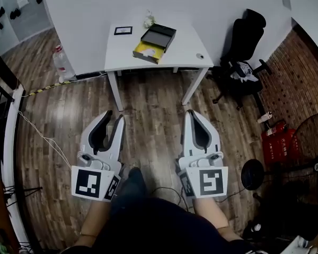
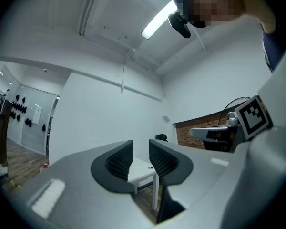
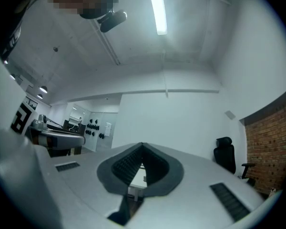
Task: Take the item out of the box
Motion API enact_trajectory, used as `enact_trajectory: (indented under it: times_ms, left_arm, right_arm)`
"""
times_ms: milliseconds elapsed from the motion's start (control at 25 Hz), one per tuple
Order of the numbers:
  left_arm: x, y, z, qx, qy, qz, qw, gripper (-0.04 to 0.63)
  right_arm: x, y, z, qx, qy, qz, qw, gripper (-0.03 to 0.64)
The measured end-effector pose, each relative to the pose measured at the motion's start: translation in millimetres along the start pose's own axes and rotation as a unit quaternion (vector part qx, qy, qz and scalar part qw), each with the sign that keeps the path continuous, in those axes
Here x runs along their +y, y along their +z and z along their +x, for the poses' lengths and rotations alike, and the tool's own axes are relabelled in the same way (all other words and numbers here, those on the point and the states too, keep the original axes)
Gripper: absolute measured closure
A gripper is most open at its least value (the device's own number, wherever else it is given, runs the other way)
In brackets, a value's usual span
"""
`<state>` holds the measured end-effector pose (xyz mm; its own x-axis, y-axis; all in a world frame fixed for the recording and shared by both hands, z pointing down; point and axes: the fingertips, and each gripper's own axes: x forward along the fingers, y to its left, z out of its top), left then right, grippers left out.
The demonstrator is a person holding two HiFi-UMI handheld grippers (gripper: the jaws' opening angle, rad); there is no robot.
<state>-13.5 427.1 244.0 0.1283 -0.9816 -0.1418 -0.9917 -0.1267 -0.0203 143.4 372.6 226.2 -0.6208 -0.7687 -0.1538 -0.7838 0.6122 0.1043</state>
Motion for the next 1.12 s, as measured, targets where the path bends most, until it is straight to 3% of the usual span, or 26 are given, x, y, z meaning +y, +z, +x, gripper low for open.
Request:
enact_trajectory:
  times_ms: [480, 1120]
  left_arm:
    - [113, -30, 151, 0.014, -0.049, 0.004, 0.9987, 0.468]
    - [129, -45, 211, 0.006, -0.095, -0.014, 0.9954, 0.465]
  right_arm:
    - [-23, -40, 177, 0.015, -0.043, 0.009, 0.999, 0.606]
    - [-46, -46, 223, 0.018, -0.070, -0.016, 0.997, 0.606]
